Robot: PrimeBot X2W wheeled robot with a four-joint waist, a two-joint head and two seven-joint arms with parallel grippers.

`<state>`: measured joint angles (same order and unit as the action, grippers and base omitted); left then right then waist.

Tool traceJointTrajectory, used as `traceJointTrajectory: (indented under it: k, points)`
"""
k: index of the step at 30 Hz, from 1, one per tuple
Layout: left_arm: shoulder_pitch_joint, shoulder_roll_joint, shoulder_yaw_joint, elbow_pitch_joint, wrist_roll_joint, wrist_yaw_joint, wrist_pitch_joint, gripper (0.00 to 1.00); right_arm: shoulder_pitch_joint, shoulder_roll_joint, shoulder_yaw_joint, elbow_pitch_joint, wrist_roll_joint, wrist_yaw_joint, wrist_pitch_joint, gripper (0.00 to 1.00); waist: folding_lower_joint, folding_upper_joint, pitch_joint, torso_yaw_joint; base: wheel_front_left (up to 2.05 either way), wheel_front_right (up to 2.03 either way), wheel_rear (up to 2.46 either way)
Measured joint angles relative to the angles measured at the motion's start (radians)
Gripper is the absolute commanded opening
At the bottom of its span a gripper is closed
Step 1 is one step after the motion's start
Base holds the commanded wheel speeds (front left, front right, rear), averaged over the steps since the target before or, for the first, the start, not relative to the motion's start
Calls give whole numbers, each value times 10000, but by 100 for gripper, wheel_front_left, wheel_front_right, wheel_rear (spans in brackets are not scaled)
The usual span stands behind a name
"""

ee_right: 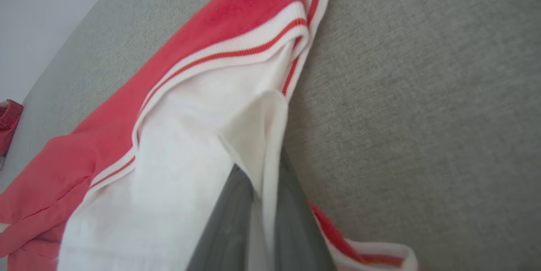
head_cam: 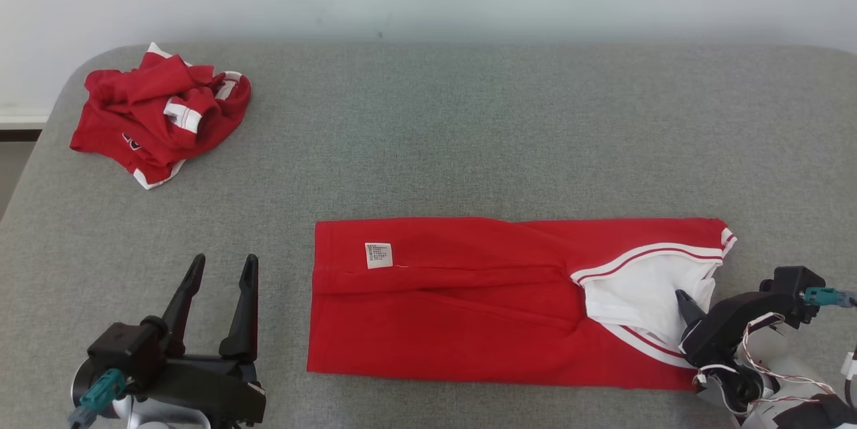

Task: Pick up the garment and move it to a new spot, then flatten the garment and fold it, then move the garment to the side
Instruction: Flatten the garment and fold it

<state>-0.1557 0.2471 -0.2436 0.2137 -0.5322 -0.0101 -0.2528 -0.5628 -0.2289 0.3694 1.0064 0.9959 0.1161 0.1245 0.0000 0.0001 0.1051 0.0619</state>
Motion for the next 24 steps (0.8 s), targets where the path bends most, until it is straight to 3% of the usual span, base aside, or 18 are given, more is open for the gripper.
traceJointTrajectory:
  k: [7,24]
  points:
    - [23,-88,50,-2,56,-2,0,100,21,-171,36,-46,-8,46,-460,0,0,0,-109,-98,0,0,0]
    - [237,-205,163,-77,79,-90,0,100,423,-1952,-50,-775,-44,82,-1804,0,0,0,-330,-552,0,0,0]
